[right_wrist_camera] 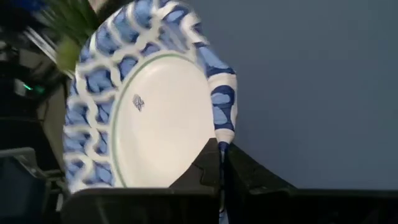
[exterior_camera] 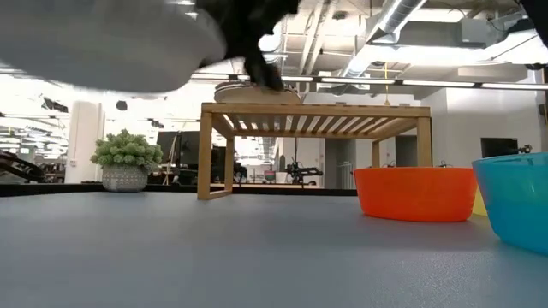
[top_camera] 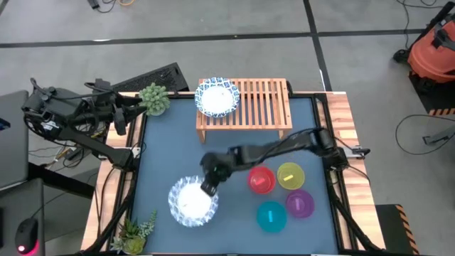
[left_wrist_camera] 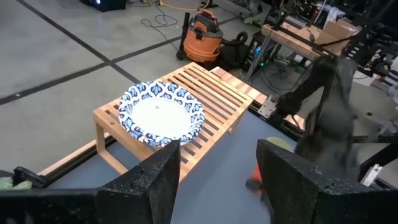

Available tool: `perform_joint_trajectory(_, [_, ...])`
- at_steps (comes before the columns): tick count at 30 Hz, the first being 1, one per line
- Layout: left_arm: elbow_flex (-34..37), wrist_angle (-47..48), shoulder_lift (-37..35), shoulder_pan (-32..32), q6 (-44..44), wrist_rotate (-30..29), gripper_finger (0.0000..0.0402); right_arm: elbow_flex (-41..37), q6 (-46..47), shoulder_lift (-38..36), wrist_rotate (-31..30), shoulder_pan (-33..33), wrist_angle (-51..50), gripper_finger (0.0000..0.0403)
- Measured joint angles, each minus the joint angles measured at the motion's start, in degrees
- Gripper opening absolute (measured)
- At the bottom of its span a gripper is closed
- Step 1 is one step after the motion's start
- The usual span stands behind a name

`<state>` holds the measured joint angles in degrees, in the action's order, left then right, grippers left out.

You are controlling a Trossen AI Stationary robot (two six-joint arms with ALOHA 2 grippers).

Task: Place and stack bowls onto a shelf
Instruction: Stack the white patterned bowl on top of the white patterned bowl on the shelf

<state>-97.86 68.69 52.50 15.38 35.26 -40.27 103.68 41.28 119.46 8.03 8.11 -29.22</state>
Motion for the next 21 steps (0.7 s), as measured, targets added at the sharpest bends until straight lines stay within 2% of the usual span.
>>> perform_joint_trajectory(6, [0.0,0.0,0.1,0.0,-1.3,-1.2,0.0196,3.5,-5.6,-10.7,-0.7,-6.1,-11.0,0.0021])
perform_joint_trajectory(12, [0.0,0.0,0.6,0.0,-3.1,-2.6,0.0197,4.9,-8.8,-18.8,-6.5,-15.6,-16.4,0.0021])
perform_joint_trajectory(16, [0.0,0.0,1.2,0.0,-4.4,-2.7,0.0197,4.9,-9.0,-21.8,-8.2,-22.2,-16.2,0.0021])
perform_joint_trajectory(21, [0.0,0.0,2.0,0.0,-4.8,-2.6,0.0196,4.8,-9.3,-21.4,-8.2,-29.5,-16.4,0.0021])
